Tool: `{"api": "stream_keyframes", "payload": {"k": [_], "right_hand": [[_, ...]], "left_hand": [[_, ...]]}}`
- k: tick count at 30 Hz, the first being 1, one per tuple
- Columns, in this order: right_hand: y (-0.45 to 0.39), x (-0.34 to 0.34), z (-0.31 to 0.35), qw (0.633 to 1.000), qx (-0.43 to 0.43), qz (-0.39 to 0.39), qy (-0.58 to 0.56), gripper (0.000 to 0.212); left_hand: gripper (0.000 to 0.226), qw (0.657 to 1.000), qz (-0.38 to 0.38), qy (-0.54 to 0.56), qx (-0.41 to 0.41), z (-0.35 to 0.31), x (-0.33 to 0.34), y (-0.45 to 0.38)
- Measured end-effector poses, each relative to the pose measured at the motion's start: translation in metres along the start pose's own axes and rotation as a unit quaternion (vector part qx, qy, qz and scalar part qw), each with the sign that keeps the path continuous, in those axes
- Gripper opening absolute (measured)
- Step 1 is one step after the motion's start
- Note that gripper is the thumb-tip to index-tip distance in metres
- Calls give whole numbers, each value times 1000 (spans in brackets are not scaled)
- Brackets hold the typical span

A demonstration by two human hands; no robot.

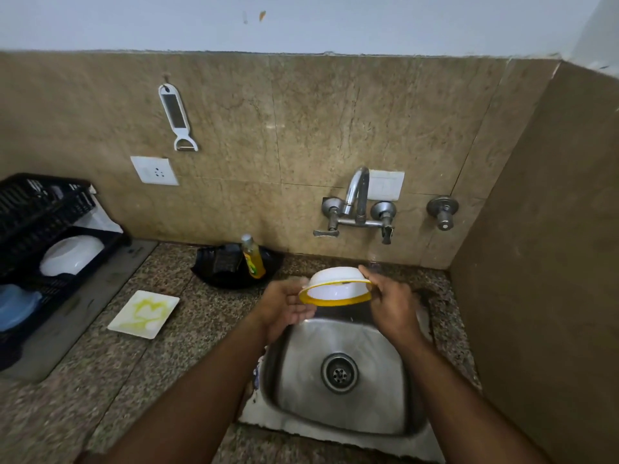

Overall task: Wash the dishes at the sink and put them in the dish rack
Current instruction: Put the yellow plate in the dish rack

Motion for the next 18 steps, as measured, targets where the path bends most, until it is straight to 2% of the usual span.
{"api": "stream_keyframes", "payload": {"k": [2, 4, 7, 8, 10, 11, 13, 15, 17, 18], "right_hand": [[-3, 2, 6, 1000, -20, 3, -22, 68], [-4, 5, 17, 997, -46, 7, -54, 71], [-4, 13, 24, 991, -41, 21, -125, 65], [-5, 19, 21, 987, -11, 24, -160, 63], [-5, 34, 0, 959, 122, 32, -253, 59], [-2, 46, -14, 926, 207, 39, -314, 59], [7, 73, -29, 823, 343, 69, -447, 54], [14, 95, -30, 722, 412, 87, -549, 45], [19, 108, -34, 666, 452, 72, -589, 33], [21, 112, -35, 659, 464, 65, -588, 27]], "left_hand": [[43, 995, -33, 94, 15, -12, -4, 6], [25, 991, -95, 89, 24, -22, -15, 10], [10, 992, -101, 75, 14, -27, -18, 10], [10, 992, -101, 79, 17, -28, -22, 10], [17, 989, -118, 90, 24, -27, -32, 11], [19, 987, -129, 92, 28, -27, -36, 14], [17, 983, -155, 89, 37, -25, -46, 18], [14, 980, -177, 83, 43, -23, -58, 19], [13, 978, -184, 85, 44, -18, -69, 19], [14, 979, -183, 85, 44, -16, -73, 20]]}}
Point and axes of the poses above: each hand's wrist, its own y-axis away from the middle knuckle, its own x-axis out of the palm, z = x × y, the point moved 10 cm from there along -y, towards the middle knuckle, and after that the axes turned 7 degrees about z, right-handed, at the moved point
